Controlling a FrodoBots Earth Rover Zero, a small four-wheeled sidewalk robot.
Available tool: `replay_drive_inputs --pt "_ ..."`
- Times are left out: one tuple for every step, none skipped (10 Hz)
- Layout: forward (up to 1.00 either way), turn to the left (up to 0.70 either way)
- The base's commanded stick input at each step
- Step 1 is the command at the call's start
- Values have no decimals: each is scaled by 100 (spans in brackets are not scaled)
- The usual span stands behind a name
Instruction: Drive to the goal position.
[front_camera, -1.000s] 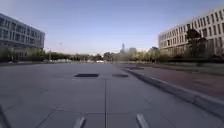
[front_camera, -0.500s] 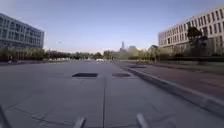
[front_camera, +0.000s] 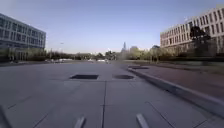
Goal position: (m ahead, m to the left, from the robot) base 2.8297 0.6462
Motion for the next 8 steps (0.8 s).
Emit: replay_drive_inputs --pt "60 0" --pt "60 -3" --pt "60 -11" --pt "60 -8" --pt "60 0" --pt "60 0" --pt "60 0" --pt "60 0"
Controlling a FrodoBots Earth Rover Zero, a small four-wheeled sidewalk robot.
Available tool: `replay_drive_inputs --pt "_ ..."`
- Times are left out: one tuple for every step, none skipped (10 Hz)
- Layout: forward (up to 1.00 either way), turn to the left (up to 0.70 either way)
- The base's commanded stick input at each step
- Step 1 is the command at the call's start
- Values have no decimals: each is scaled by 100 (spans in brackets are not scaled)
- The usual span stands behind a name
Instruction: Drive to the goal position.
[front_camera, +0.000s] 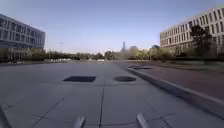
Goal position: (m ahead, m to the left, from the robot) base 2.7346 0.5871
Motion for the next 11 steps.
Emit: replay_drive_inputs --pt "60 0" --pt "60 0" --pt "60 0" --pt "60 0" --pt "60 0" --pt "60 0" --pt "60 0" --pt "60 0" --pt "60 0" --pt "60 0" --pt "60 0"
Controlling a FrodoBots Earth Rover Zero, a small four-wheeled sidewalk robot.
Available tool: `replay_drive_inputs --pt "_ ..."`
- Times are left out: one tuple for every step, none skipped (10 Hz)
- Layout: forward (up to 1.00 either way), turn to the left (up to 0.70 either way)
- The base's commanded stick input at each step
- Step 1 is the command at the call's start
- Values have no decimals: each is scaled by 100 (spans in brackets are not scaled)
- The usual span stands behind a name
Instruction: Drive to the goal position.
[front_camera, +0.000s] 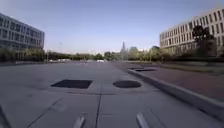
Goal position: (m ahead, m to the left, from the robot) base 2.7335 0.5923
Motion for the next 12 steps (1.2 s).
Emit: replay_drive_inputs --pt "60 0" --pt "60 0" --pt "60 0" --pt "60 0" --pt "60 0" --pt "60 0" --pt "60 0" --pt "60 0" --pt "60 0" --pt "60 0" --pt "60 0" --pt "60 0"
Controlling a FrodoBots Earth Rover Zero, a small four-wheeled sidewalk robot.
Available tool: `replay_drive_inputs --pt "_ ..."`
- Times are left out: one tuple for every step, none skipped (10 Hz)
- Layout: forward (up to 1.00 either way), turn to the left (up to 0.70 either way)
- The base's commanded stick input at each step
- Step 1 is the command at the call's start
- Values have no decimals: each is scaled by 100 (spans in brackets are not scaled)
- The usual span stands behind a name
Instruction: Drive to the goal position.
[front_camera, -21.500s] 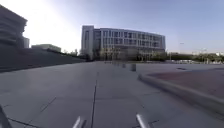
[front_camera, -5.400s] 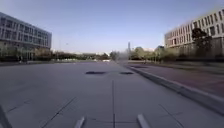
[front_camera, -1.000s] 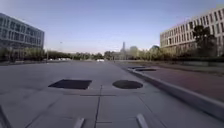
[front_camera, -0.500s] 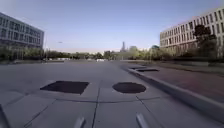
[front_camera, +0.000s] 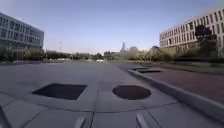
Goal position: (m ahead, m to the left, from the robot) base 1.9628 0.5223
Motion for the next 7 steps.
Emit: replay_drive_inputs --pt "60 0" --pt "60 0" --pt "60 0" --pt "60 0" --pt "60 0" --pt "60 0" --pt "60 0"
